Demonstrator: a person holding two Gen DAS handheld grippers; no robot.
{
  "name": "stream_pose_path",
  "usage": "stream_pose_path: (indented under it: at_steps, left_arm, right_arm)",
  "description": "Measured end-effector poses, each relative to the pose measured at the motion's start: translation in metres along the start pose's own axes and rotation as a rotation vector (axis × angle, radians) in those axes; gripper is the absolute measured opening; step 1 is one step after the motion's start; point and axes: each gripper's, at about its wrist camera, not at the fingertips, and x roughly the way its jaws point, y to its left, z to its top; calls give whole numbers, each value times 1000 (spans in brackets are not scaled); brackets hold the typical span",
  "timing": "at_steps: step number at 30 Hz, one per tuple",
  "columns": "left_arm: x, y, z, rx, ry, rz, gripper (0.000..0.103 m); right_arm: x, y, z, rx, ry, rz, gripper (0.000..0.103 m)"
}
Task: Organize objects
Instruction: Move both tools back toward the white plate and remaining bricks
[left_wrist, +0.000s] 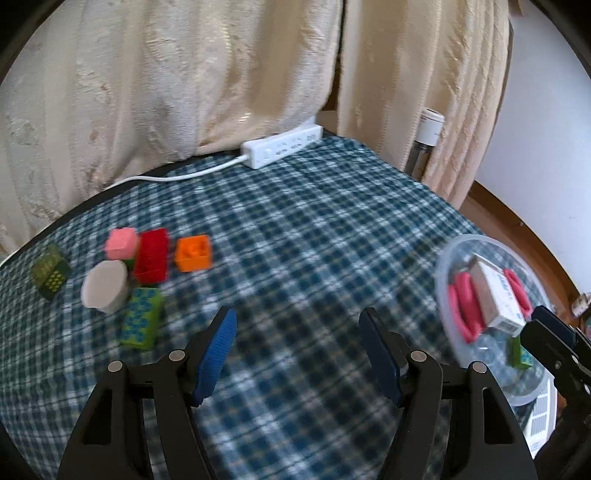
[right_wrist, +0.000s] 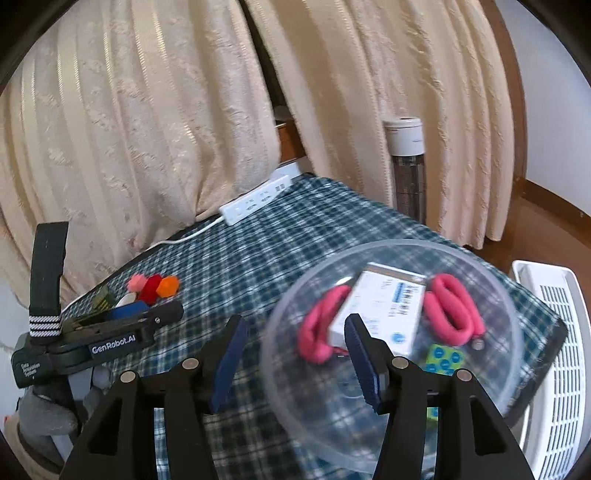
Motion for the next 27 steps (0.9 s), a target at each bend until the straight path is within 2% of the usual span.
stream_pose_path:
  at_steps: [8, 17, 27]
  left_arm:
    - [1, 56, -6, -65, -9, 79, 70]
    - [7, 121, -12, -134, -20, 172, 70]
    - [29, 171, -8, -155, -6, 189, 70]
  right_arm:
    - [21, 32, -11, -39, 73, 62, 59]
    - [36, 60, -23, -87, 123, 84, 59]
    - [47, 81, -27, -123, 153, 91, 59]
